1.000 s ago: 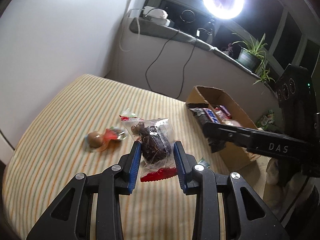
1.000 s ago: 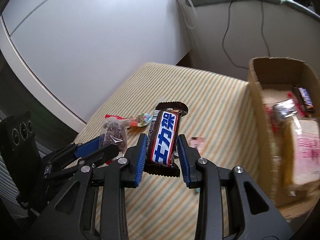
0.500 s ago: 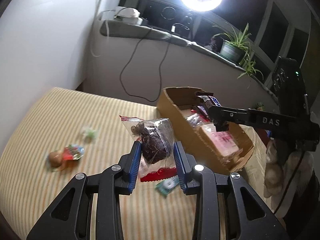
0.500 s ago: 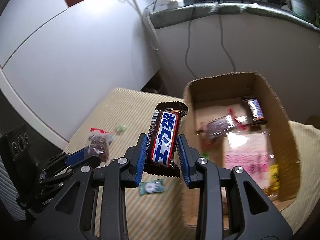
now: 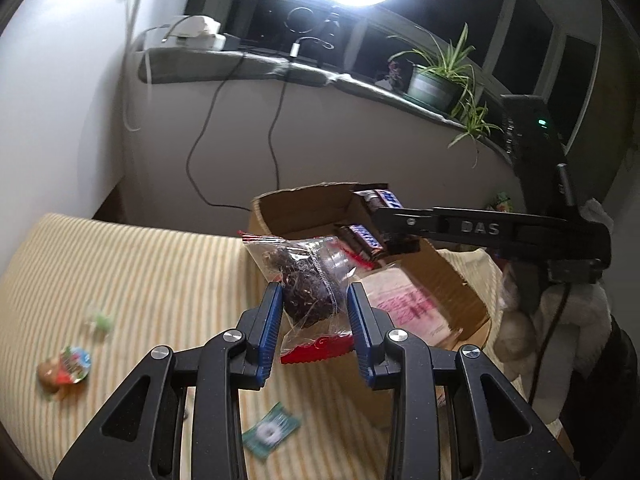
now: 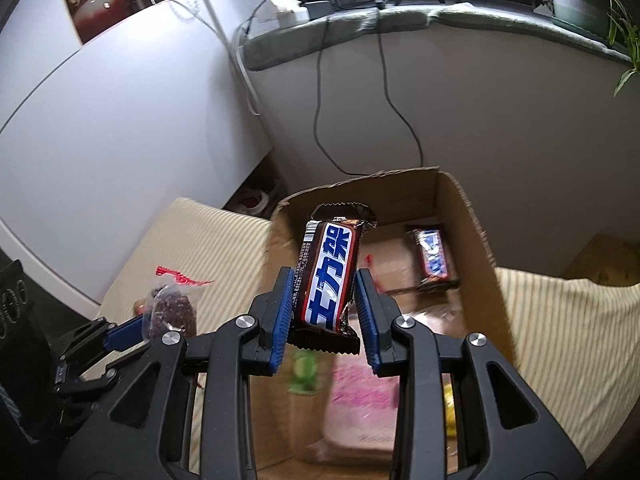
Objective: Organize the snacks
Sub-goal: 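Carry the Snickers bar over the box with the right gripper while the left gripper carries the brownie bag, then open both grippers to drop the Snickers bar and brownie bag into the box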
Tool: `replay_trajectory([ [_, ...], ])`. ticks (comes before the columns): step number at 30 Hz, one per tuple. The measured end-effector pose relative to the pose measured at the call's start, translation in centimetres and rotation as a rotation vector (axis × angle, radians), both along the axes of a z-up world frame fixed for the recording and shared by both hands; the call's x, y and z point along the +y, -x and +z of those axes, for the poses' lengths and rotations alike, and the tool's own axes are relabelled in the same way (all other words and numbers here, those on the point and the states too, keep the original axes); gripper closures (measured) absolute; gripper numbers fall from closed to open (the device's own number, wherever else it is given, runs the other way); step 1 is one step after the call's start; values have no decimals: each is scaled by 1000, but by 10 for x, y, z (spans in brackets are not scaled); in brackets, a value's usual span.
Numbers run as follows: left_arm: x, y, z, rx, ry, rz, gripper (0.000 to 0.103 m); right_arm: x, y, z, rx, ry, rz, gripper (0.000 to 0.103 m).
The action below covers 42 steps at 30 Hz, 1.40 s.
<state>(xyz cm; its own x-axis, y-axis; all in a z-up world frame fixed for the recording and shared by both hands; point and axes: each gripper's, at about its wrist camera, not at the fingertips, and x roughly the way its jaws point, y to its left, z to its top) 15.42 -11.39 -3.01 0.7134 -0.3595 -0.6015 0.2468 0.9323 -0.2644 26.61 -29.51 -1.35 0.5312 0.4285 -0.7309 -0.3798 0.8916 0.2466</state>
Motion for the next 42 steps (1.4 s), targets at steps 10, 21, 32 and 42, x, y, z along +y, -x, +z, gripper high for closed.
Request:
replay_trajectory([
  [10,-31,-19,-8,29,-4,-60,71,-8,-33,-15,38,25,-26,71],
  [21,-48,-24,-11,43,-8,-93,71,-13,-47,-26,62,29,-48,71],
  [32,-54,-24,-9,40,-12,-106,71,-21,-45,-24,55,32,-69,67],
  [42,-51,-16,-6,31,-11,-102,71,-22,-36,-17,27,38,-85,38],
])
